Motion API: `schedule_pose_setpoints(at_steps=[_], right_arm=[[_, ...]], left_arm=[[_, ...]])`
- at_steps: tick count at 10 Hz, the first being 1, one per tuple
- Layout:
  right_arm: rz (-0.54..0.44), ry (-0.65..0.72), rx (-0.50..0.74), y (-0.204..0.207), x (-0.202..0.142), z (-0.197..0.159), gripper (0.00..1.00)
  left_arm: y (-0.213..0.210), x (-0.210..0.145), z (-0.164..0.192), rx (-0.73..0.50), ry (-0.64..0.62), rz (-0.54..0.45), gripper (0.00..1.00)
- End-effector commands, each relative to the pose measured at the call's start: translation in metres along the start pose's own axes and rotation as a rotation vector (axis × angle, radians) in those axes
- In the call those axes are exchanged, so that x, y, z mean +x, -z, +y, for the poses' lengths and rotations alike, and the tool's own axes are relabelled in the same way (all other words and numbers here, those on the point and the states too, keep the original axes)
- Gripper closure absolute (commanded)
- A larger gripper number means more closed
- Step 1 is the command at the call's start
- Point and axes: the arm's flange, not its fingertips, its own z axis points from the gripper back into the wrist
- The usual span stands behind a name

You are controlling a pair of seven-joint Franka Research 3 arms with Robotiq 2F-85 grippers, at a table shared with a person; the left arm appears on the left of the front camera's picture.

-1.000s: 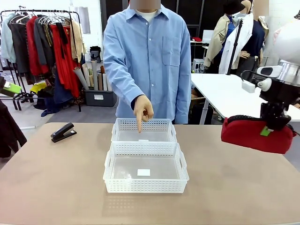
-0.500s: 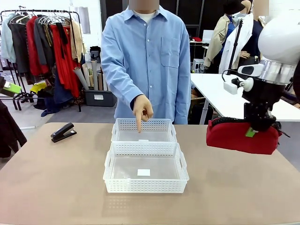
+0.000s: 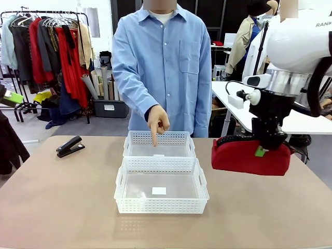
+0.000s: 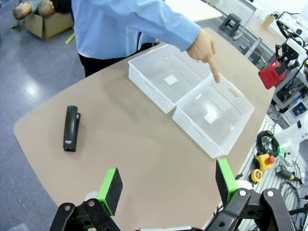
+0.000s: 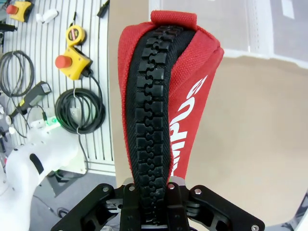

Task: Distribute items into two baskets.
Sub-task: Place the picked Pencil pouch into the Organizing basket as instructed by the person.

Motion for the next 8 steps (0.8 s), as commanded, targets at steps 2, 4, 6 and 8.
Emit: schedule_pose_setpoints(at_steps=[2, 4, 6, 8], right_arm=[[-0.054, -0.002, -0.008, 0.003, 0.031, -0.004, 1.0], [-0.038, -0.042, 0.008, 0.008, 0.056, -0.005, 1.0], [-0.056, -0.048, 0.014, 0.017, 0.078, -0.012, 1.0], [-0.072, -0.064, -0.003, 0.025, 0.106, -0.019, 1.0]], left_arm=[[0.0, 0.001, -0.001, -0.012, -0.003, -0.022, 0.0], [0.0, 0.001, -0.001, -0.012, -0.003, -0.022, 0.0], [0.0, 0.001, -0.001, -0.012, -0.003, -0.022, 0.0], [0.0, 0.001, -0.001, -0.012, -0.003, -0.022, 0.0]])
